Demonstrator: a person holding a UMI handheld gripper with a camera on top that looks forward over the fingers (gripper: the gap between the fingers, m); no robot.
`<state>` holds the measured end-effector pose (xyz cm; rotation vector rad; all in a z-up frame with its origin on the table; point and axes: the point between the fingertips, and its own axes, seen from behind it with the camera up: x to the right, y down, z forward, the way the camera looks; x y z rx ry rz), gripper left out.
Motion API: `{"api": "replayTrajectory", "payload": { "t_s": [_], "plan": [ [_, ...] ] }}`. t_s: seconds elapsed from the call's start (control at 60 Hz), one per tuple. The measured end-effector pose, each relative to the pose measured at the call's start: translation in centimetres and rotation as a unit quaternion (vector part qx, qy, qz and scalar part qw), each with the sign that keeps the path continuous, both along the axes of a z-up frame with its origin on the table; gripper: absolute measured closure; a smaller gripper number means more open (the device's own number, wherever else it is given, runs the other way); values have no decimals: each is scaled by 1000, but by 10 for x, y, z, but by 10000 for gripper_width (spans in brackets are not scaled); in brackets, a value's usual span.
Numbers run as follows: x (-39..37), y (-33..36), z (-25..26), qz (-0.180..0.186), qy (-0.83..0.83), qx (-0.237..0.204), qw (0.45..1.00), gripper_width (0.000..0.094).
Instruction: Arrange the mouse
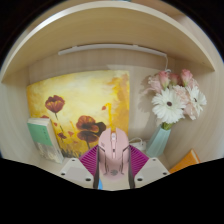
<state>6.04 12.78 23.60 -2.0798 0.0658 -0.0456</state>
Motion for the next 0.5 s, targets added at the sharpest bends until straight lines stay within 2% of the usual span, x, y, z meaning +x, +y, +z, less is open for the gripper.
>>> {"api": "replayTrajectory", "payload": {
  "t_s": [0.083, 0.15, 0.267, 0.333, 0.5],
  "plan": [
    [-58, -8, 6, 24, 12, 0, 1000, 522],
    [-97, -14, -8, 41, 12, -10, 999, 525],
    [-139, -23, -76, 60, 6, -58, 996, 528],
    [-151, -31, -120, 59, 13, -98, 993, 528],
    [-156, -44, -200, 55, 6, -154, 986, 527]
  ]
}}
